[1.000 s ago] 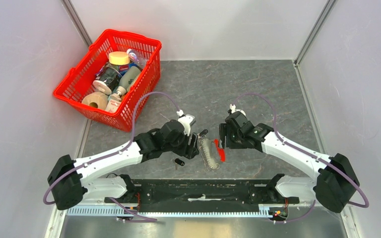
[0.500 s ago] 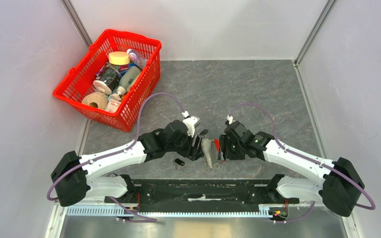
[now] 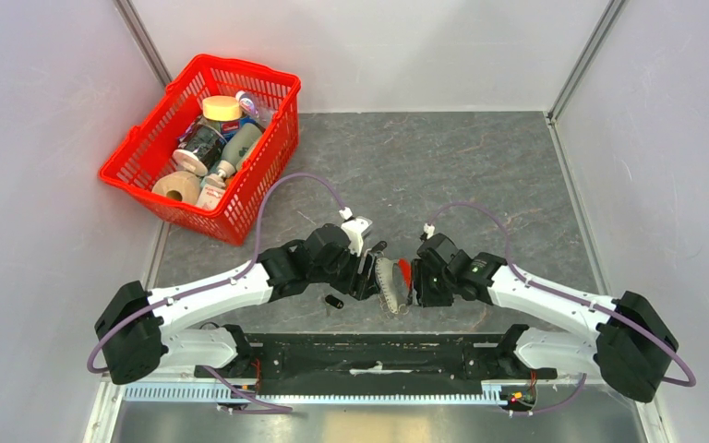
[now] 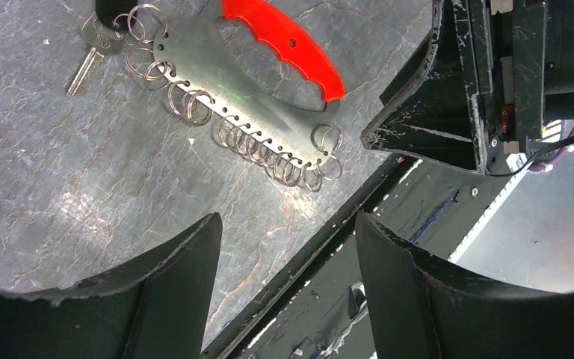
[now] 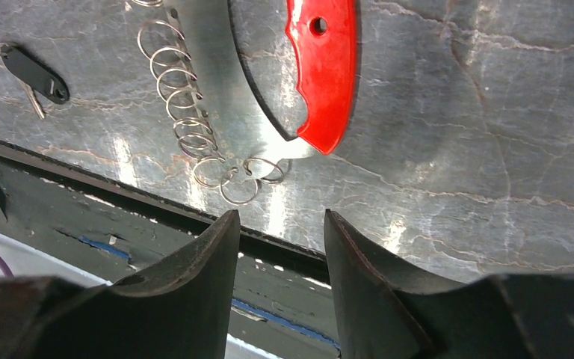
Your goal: Put the keys on the keyring
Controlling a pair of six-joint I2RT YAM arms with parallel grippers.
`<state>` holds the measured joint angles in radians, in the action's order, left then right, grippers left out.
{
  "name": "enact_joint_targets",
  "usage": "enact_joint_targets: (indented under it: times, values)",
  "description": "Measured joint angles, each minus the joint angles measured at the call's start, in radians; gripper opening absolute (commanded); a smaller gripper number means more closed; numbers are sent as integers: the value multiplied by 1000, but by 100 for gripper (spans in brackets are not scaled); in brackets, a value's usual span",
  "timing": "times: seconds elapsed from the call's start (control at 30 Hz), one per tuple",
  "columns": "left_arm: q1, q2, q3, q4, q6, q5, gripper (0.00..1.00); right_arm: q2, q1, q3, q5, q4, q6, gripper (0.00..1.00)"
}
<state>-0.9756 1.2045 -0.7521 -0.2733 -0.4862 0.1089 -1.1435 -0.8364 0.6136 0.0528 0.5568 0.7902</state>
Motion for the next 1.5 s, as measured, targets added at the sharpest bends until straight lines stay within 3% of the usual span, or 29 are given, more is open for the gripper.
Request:
enact_joint_targets:
  times: [0.37, 0.73, 0.97, 1.33, 1.5]
  values:
    - [-2, 21, 0, 36, -3, -6, 71, -128, -4, 71, -70, -42, 38, 50]
    - [-2, 52, -1, 40, -2, -131, 52, -264, -4, 283, -146, -74, 23, 46]
    - [-2, -60, 15, 23, -3, -222, 43, -371, 4, 334, -148, -102, 10, 45]
    - [1, -182, 68, -10, -3, -276, 43, -495, 39, 402, -90, -158, -16, 45]
    - [3, -193, 84, -14, -3, -276, 45, -522, 39, 410, -68, -169, 10, 52]
